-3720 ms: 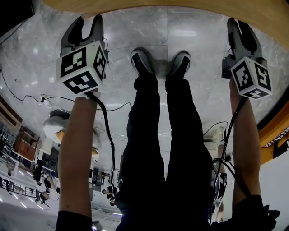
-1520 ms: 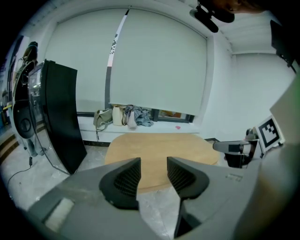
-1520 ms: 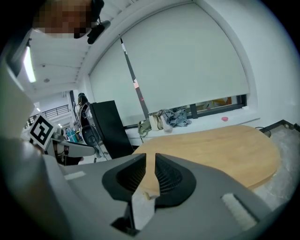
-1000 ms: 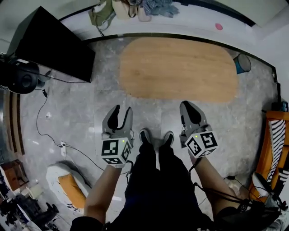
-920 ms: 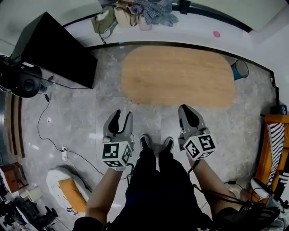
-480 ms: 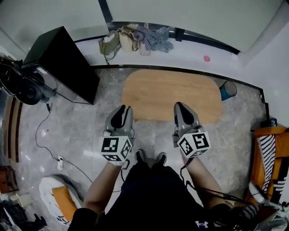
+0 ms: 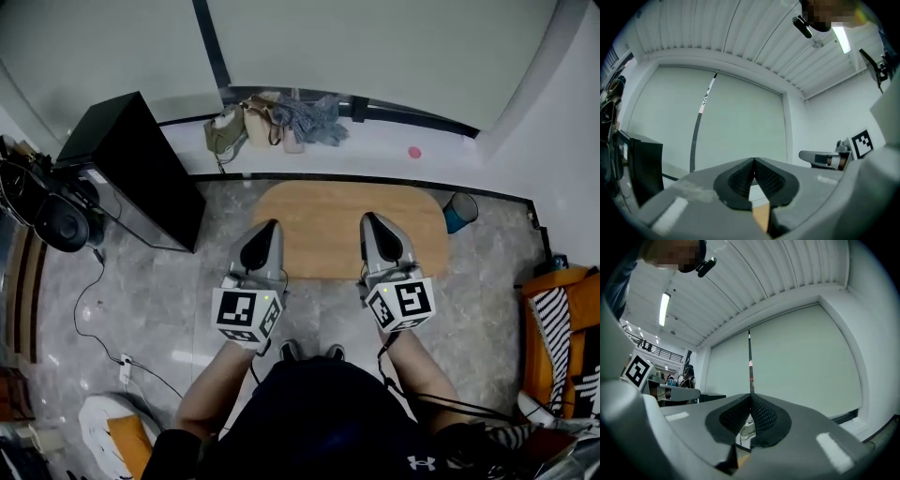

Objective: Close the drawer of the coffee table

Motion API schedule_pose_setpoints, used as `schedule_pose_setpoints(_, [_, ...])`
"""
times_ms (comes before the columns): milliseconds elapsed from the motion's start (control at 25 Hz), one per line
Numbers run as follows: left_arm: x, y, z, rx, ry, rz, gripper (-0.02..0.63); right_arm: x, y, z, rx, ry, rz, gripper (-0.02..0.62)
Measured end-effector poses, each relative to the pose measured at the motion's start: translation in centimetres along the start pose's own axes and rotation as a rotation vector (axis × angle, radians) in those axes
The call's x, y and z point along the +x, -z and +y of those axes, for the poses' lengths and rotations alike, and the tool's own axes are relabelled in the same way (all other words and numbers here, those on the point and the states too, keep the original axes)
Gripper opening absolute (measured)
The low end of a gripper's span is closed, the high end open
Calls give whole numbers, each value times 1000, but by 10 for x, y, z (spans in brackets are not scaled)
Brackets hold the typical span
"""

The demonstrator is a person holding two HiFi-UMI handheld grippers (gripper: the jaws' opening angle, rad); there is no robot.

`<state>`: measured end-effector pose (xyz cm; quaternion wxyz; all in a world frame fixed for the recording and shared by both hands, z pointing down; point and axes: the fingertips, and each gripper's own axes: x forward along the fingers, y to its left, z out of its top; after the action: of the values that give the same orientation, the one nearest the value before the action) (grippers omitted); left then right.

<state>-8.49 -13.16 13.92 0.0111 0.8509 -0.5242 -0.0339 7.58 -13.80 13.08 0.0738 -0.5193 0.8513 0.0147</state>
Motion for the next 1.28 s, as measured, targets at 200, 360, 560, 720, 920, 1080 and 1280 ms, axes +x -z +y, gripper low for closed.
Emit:
schedule_pose_setpoints(200, [4, -30, -5, 20, 18, -56, 3, -1, -31, 6, -58, -3, -59, 2])
schedule_pose_setpoints(360, [11, -43, -12, 31, 41, -93, 3, 0, -47, 12, -116, -18, -93, 2])
schedule_pose_setpoints(560, [14, -46, -14, 38, 59, -102, 3, 4, -49, 22, -126, -36, -104, 2])
schedule_pose_setpoints(720, [18, -52, -16, 71, 69, -111, 3, 8, -54, 23, -135, -34, -115, 2])
schedule_pose_setpoints(920, [23, -59, -18, 130, 63, -124, 3, 13, -58, 18, -144, -29, -121, 2])
schedule_pose_setpoints(1080, [27, -60, -18, 163, 41, -117, 3, 16, -57, 12, -151, -19, -118, 2])
schedule_pose_setpoints(1280, [26, -58, -12, 217, 39, -121, 3, 21, -54, 14, -154, -19, -109, 2])
